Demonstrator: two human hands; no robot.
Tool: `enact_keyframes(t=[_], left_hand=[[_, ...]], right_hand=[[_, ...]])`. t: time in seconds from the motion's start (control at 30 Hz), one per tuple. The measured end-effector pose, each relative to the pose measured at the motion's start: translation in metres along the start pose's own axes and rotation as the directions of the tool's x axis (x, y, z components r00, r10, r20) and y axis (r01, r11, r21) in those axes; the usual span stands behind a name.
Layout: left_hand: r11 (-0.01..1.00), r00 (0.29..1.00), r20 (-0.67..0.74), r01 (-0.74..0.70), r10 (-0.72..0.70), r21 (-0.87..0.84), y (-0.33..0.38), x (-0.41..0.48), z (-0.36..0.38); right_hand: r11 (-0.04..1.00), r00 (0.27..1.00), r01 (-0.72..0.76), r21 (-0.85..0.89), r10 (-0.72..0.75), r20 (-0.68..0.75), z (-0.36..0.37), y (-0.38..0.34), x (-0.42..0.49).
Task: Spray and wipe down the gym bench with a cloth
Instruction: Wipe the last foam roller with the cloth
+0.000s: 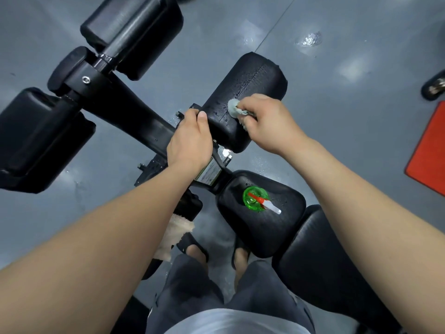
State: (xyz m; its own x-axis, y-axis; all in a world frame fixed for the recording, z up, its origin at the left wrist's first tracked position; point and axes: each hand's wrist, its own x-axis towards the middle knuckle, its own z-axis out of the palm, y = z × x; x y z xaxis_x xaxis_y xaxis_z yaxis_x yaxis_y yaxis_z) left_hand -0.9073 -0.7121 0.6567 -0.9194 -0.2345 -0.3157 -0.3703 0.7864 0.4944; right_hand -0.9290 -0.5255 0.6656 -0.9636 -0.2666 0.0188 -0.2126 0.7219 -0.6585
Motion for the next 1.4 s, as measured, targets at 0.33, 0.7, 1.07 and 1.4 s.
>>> enact_keyframes(t=[0.33, 0.7, 1.07, 1.4], left_hand=[[0.999, 1.0, -0.016, -0.025, 0.025, 0.028, -0.002, 0.0, 0.0], [0.999, 1.0, -0.015, -0.014, 0.015, 0.034, 0.001, 0.003, 0.002], [1.0, 1.0, -0.029, -0.006, 0.007, 0.017, 0.001, 0.002, 0.001], [1.0, 1.0, -0.014, -0.009, 0.009, -0.001, 0.001, 0.001, 0.001]], right_hand=[[0.996, 0.996, 0.083, -0.023, -0.082, 0.043, 0.004, -0.015, -0.02], [0.968, 0.973, 0.208, -0.144, -0.219, -0.071, 0.019, -0.011, -0.029], [0.977, 0.96, 0.119, -0.175, -0.158, -0.231, 0.005, 0.022, 0.002], [0.982, 0.935, -0.156, -0.101, 0.114, -0.335, -0.018, 0.048, 0.03]])
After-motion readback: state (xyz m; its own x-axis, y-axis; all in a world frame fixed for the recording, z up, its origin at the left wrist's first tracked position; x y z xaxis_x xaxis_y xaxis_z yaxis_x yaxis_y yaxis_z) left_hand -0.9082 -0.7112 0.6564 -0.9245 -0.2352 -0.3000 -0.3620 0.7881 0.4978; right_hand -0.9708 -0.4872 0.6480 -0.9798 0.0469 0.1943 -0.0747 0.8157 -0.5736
